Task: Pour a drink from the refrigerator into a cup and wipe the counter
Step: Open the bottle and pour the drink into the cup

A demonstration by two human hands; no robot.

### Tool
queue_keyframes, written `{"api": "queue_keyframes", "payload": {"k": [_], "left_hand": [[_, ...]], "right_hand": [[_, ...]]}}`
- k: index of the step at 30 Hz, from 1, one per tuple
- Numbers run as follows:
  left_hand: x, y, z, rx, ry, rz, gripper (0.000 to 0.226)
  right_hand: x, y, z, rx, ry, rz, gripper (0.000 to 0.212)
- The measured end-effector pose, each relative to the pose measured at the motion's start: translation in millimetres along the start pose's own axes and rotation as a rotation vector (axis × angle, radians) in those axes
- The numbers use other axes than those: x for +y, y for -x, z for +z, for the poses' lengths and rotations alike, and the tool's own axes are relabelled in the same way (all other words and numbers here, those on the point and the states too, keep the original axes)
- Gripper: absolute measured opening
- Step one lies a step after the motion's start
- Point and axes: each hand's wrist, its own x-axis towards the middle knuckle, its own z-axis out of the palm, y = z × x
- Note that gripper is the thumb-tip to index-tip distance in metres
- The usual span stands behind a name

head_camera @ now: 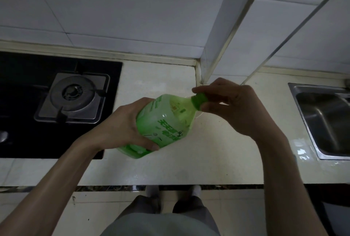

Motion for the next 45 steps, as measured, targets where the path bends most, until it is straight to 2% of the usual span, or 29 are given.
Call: {"api": "queue_keyframes", "payload": {"k": [3,6,8,12,14,18,22,26,28,32,38,40,42,45], "left_hand": [[3.7,-1.5,1.6,0.025,0.005,0.018,0.089],[4.1,-2.3,4.3,0.047,0.000,0.023,0.087],[3.2,-2.1,6.8,0.058,-0.016,0.024,0.089],[2.7,-0.4,9.0,0.105,0.055,-0.008,0.087],[3.5,0.3,9.5,0.115,0.050,0.000,0.086],[4.6,2.5,10.7,0.147,0.034,-0.005,0.089],[5.9,4.4,14.5,0.151,0.018,-0.018,0.092],[7.6,5.7,19.8,0.157,0.040,-0.043,0.093],[9.6,5.7,23.4,0.158,0.027,-0.044,0.093],[17.4,4.9,35.2,0.162,0.010,-0.062,0.091],[37.1,1.2,58.2,0.187,-0.017,-0.091,0.091],[46.7,0.3,66.2,0.218,-0.009,-0.105,0.091],[57.8,-0.1,73.6,0.231,-0.001,-0.113,0.091],[76.7,-1.4,85.3,0.198,0.002,-0.121,0.091]], "right_hand": [[-10.2,-3.2,9.1,0.147,0.046,0.132,0.031],[-7.3,-5.5,21.9,0.278,0.204,0.110,0.057],[-1.6,-4.6,23.1,0.281,0.233,0.113,0.069],[7.5,0.5,18.3,0.258,0.114,0.227,0.083],[8.8,2.2,14.2,0.269,0.046,0.189,0.071],[5.6,1.9,8.3,0.156,-0.012,0.082,0.024],[2.8,-0.6,11.1,0.079,0.021,-0.016,0.035],[0.8,-2.7,10.6,0.123,0.085,0.094,0.018],[2.1,-2.6,9.1,0.141,0.102,0.139,0.033],[10.6,-1.9,3.3,0.175,0.193,0.098,0.057],[34.2,0.0,-7.5,0.122,0.349,-0.021,0.069],[38.5,1.3,-17.7,0.111,0.407,-0.074,0.067],[40.2,3.7,-32.1,0.092,0.423,-0.157,0.056],[44.0,9.3,-53.9,0.097,0.431,-0.316,0.049]]}}
